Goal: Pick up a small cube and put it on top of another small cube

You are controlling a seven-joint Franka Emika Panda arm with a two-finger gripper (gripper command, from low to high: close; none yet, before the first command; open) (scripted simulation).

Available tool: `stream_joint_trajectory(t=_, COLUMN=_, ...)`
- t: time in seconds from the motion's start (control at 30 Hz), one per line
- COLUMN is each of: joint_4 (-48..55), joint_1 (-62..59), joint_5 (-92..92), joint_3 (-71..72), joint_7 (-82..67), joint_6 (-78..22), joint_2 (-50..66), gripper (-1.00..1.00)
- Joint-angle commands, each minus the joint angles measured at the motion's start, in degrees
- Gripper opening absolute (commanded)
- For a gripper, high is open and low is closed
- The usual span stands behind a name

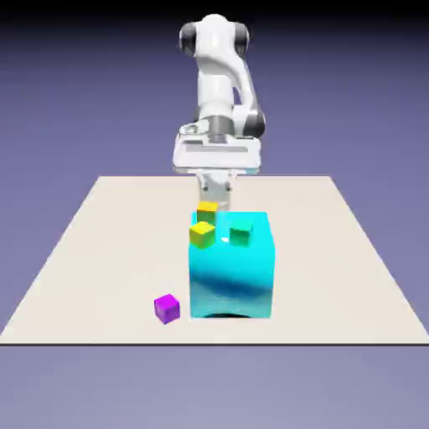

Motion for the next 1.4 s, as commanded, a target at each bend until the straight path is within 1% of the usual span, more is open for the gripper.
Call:
stream_joint_trajectory(t=0.0, joint_4=0.15, joint_1=0.97, joint_5=-0.05, joint_3=-2.08, joint_7=-1.89, joint_6=0.0, joint_2=-0.81, gripper=0.0)
stream_joint_trajectory(t=1.37, joint_4=6.49, joint_1=40.55, joint_5=-2.14, joint_3=-87.21, joint_7=-79.25, joint_6=0.09, joint_2=-33.95, gripper=0.0)
